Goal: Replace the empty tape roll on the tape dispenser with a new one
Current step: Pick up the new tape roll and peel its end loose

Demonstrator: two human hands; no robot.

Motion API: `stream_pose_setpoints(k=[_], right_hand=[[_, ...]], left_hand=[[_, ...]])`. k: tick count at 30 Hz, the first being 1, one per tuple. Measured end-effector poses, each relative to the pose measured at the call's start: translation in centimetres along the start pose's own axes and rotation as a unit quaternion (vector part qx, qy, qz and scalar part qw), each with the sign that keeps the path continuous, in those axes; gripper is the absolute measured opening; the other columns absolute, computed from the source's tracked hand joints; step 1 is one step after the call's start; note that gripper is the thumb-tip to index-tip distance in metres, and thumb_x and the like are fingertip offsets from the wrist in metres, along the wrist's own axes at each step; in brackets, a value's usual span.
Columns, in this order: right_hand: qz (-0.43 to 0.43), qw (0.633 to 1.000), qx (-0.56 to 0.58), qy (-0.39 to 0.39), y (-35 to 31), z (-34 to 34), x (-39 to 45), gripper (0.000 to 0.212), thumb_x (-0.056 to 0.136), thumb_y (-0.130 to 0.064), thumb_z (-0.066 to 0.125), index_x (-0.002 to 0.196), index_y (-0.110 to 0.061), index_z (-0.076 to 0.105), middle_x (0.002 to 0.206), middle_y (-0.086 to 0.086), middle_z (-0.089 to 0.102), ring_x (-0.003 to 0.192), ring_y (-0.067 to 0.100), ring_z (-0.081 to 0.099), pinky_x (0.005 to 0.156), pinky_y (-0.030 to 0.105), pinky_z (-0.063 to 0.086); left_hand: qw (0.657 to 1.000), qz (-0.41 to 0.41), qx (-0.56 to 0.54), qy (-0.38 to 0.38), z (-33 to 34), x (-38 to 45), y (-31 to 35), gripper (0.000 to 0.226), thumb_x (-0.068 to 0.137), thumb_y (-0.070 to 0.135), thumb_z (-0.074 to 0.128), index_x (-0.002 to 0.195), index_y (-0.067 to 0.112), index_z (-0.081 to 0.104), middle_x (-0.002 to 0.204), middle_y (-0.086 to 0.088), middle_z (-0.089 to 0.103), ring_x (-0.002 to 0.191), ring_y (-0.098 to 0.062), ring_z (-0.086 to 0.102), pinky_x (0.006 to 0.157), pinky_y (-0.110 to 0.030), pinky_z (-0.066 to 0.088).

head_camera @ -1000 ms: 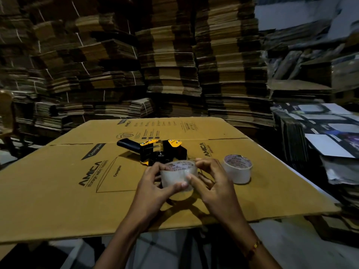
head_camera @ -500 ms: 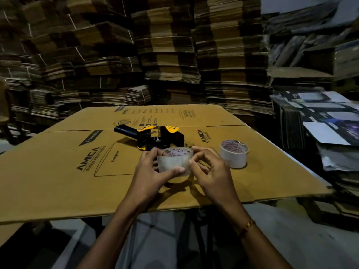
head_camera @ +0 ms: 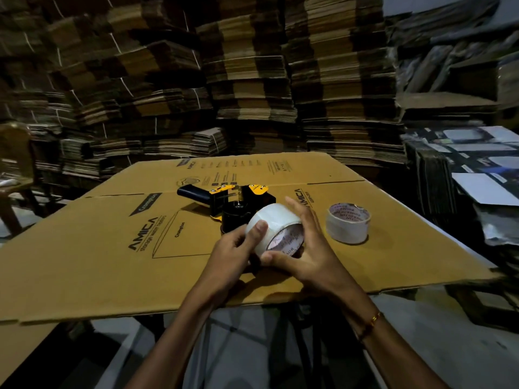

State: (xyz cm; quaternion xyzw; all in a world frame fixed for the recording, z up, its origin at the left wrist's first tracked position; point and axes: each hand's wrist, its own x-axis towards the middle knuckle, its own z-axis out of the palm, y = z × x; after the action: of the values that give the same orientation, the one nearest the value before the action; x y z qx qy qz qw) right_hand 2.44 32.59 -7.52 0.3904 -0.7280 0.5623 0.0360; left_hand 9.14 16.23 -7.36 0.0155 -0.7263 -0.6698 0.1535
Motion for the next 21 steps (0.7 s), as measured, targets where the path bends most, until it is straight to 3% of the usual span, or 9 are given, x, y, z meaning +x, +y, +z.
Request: stream_pose_setpoints(k=[2, 5, 8, 10, 13, 18, 21], right_hand=[[-0.029, 0.997, -0.07, 0.023, 0.0, 0.4, 0.2, 0.103, 0.065, -0.06, 0.082, 0.149, -0.038, 0.026, 0.144, -0.021, 0.023, 0.138, -0.001, 0.029, 0.113, 0.027, 0.038], [-0.051, 0.993, -0.081, 0.062, 0.1, 0.5, 0.2, 0.093, 0.065, -0.057, 0.081, 0.139, -0.039, 0.028, 0.132, -0.018, 0.025, 0.131, 0.001, 0.035, 0.109, 0.023, 0.042], [-0.035, 0.995, -0.076, 0.057, 0.1, 0.2, 0.0, 0.087, 0.064, -0.051, 0.081, 0.136, -0.041, 0.032, 0.127, -0.017, 0.025, 0.127, -0.004, 0.037, 0.105, 0.02, 0.045], [-0.025, 0.995, -0.088, 0.037, 0.1, 0.1, -0.1, 0.089, 0.066, -0.047, 0.082, 0.14, -0.039, 0.034, 0.126, -0.015, 0.023, 0.124, 0.0, 0.038, 0.105, 0.021, 0.045], [-0.015, 0.996, -0.084, -0.005, 0.3, 0.2, 0.1, 0.099, 0.072, -0.039, 0.082, 0.153, -0.039, 0.024, 0.13, -0.017, 0.022, 0.125, 0.005, 0.037, 0.103, 0.017, 0.042], [0.006, 0.999, -0.047, -0.026, 0.2, -0.2, 0.4, 0.097, 0.074, -0.04, 0.076, 0.155, -0.035, 0.022, 0.144, -0.019, 0.028, 0.126, -0.013, 0.035, 0.099, 0.006, 0.034], [0.011, 0.998, -0.043, -0.052, 0.2, -0.3, 0.5, 0.096, 0.074, -0.04, 0.072, 0.155, -0.038, 0.022, 0.144, -0.021, 0.025, 0.128, -0.014, 0.032, 0.097, 0.002, 0.035]], left_hand=[[1.0, 0.004, 0.007, -0.011, 0.1, 0.0, 0.0, 0.057, 0.09, 0.066, 0.05, 0.111, 0.018, 0.071, 0.105, -0.015, 0.075, 0.1, -0.034, 0.072, 0.086, -0.056, 0.058], [1.0, 0.014, 0.01, -0.024, 0.3, -0.2, 0.0, 0.056, 0.094, 0.065, 0.046, 0.113, 0.018, 0.069, 0.101, -0.011, 0.075, 0.094, -0.026, 0.073, 0.075, -0.044, 0.06], [0.989, 0.081, 0.121, 0.015, 0.2, -0.3, 0.1, 0.052, 0.092, 0.067, 0.047, 0.129, 0.033, 0.057, 0.119, 0.003, 0.068, 0.104, -0.011, 0.068, 0.082, -0.04, 0.061], [0.957, 0.17, 0.227, 0.066, -0.8, -0.2, 0.5, 0.055, 0.09, 0.059, 0.054, 0.14, 0.037, 0.047, 0.133, 0.011, 0.054, 0.115, -0.002, 0.058, 0.087, -0.029, 0.058], [0.882, 0.308, 0.351, 0.073, -2.7, 0.1, 1.2, 0.043, 0.093, 0.043, 0.057, 0.132, 0.025, 0.059, 0.131, 0.005, 0.055, 0.119, -0.007, 0.055, 0.091, -0.028, 0.053], [0.807, 0.393, 0.433, 0.077, -2.9, 0.2, 1.4, 0.027, 0.094, 0.023, 0.056, 0.11, 0.008, 0.071, 0.113, -0.006, 0.066, 0.1, -0.017, 0.064, 0.078, -0.034, 0.057], [0.788, 0.403, 0.456, 0.097, -2.9, 0.5, 1.5, 0.023, 0.093, 0.02, 0.056, 0.104, 0.005, 0.07, 0.105, -0.006, 0.066, 0.09, -0.018, 0.063, 0.07, -0.035, 0.057]])
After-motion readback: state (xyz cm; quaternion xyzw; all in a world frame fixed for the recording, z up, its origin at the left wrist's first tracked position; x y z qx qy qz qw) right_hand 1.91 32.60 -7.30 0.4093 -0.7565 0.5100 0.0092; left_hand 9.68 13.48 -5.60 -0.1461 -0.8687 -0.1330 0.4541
